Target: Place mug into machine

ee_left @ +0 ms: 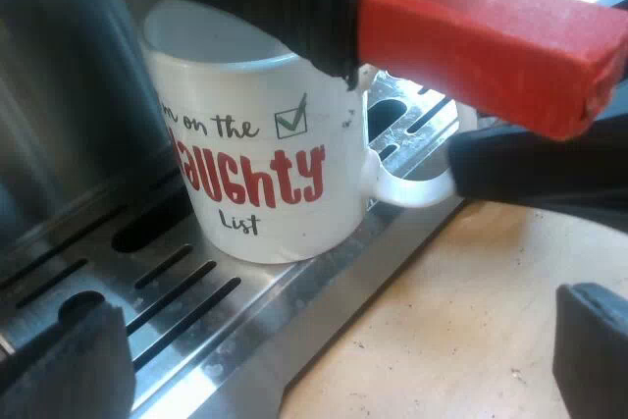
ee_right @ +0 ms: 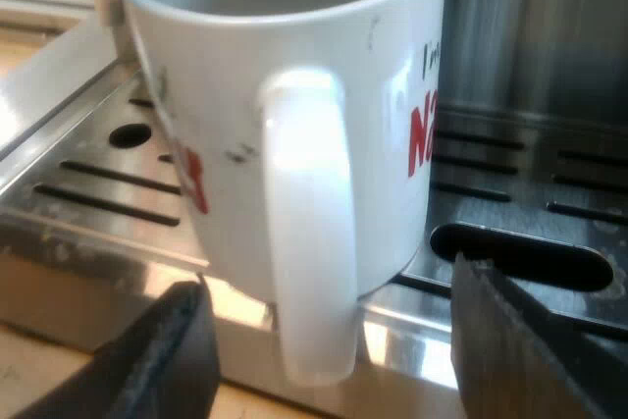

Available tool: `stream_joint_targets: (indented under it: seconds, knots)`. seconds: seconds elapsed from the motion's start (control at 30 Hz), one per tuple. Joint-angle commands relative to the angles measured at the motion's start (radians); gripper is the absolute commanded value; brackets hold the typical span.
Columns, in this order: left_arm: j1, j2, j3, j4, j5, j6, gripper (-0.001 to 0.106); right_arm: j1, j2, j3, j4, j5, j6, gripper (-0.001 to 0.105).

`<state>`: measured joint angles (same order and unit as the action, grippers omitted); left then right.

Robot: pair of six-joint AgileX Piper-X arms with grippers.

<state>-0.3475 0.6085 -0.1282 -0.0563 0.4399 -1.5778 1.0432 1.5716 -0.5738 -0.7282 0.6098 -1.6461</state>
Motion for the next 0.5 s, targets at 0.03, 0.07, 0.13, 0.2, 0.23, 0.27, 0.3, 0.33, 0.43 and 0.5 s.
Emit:
stream_joint_targets:
  seconds: [0.03, 0.07, 0.13, 0.2, 0.23, 0.27, 0.3, 0.33, 0.43, 0.5]
  knots:
    - [-0.003, 0.000, -0.002, -0.018, 0.006, -0.017, 0.088, -0.017, 0.029, -0.004, -0.072, -0.013, -0.018, 0.050]
    - [-0.003, 0.000, -0.002, -0.018, 0.006, -0.017, 0.088, -0.029, 0.055, -0.013, -0.101, -0.026, -0.018, 0.049]
    - [-0.003, 0.000, -0.002, -0.018, 0.006, -0.017, 0.088, -0.040, 0.073, -0.030, -0.106, -0.052, -0.018, 0.049]
    - [-0.003, 0.000, -0.002, -0.018, 0.006, -0.017, 0.088, -0.050, 0.096, -0.062, -0.106, -0.076, -0.020, 0.049]
    - [-0.003, 0.000, -0.002, -0.018, 0.006, -0.017, 0.088, -0.052, 0.102, -0.071, -0.106, -0.077, -0.020, 0.049]
    - [-0.003, 0.000, -0.002, -0.018, 0.006, -0.017, 0.088, -0.055, 0.112, -0.086, -0.106, -0.076, -0.020, 0.049]
    - [-0.003, 0.000, -0.002, -0.018, 0.006, -0.017, 0.088, -0.062, 0.124, -0.107, -0.106, -0.076, -0.030, 0.049]
    - [-0.003, 0.000, -0.002, -0.018, 0.006, -0.017, 0.088, -0.063, 0.128, -0.113, -0.106, -0.076, -0.030, 0.049]
    - [-0.003, 0.000, -0.002, -0.018, 0.006, -0.017, 0.088, -0.075, 0.157, -0.147, -0.106, -0.075, -0.035, 0.049]
    - [-0.003, 0.000, -0.002, -0.018, 0.006, -0.017, 0.088, -0.085, 0.175, -0.168, -0.105, -0.073, -0.035, 0.049]
